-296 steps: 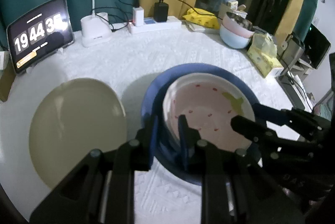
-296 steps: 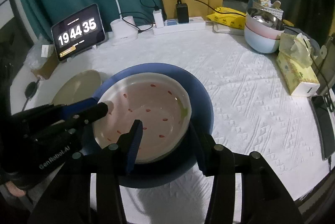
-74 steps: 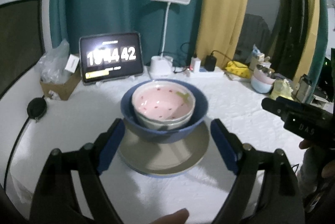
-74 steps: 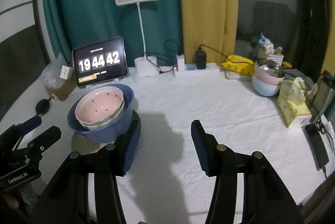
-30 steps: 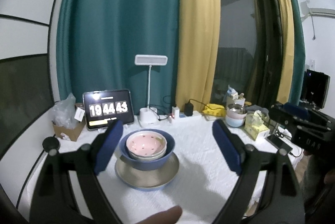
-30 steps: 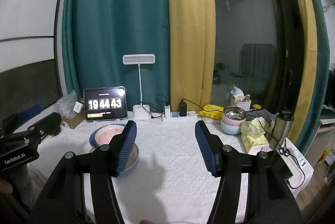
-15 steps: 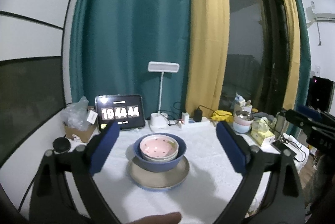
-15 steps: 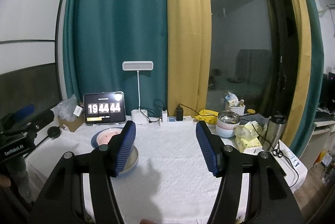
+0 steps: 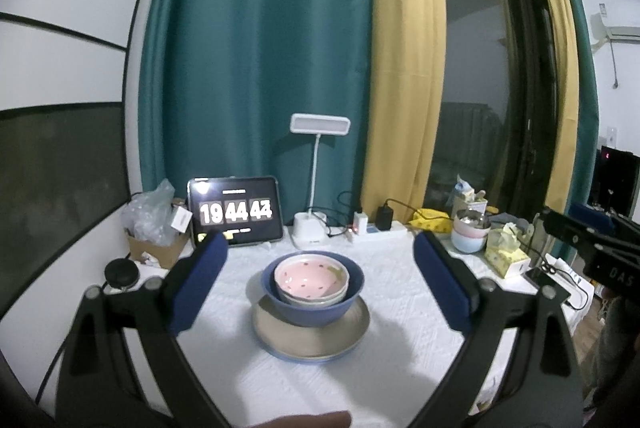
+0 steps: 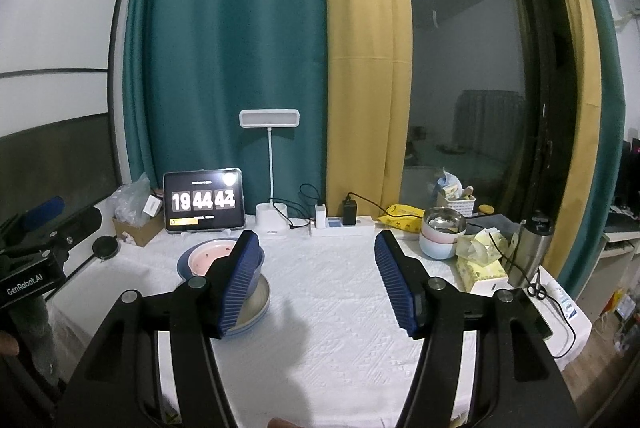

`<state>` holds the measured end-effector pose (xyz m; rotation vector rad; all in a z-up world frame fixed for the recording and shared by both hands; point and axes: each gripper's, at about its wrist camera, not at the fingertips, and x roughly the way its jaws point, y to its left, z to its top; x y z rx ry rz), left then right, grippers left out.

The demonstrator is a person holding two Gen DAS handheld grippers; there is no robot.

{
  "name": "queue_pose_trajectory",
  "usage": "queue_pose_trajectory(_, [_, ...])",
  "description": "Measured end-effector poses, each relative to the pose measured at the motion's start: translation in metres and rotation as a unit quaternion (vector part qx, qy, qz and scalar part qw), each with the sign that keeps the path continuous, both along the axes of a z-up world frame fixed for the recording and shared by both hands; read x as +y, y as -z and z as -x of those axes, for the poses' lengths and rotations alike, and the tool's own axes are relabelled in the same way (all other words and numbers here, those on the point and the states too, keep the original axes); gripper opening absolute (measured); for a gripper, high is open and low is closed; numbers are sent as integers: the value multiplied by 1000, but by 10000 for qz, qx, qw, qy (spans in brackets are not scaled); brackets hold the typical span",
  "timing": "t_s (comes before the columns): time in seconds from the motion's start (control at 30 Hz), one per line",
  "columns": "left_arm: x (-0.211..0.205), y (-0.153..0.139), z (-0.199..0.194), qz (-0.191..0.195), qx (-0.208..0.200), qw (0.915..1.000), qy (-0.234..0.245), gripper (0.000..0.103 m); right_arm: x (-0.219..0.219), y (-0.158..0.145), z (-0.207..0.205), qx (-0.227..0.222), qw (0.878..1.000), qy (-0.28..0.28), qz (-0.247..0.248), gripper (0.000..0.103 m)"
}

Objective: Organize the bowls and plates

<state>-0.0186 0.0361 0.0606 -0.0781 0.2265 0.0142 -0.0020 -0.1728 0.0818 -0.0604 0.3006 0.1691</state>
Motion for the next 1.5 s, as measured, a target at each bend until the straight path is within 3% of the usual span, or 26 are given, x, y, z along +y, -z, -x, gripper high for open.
queue_pose_trajectory(1.5, [-8, 6, -8, -26, 119, 9998, 172, 95, 1, 5, -3, 71, 9999, 49, -60, 64])
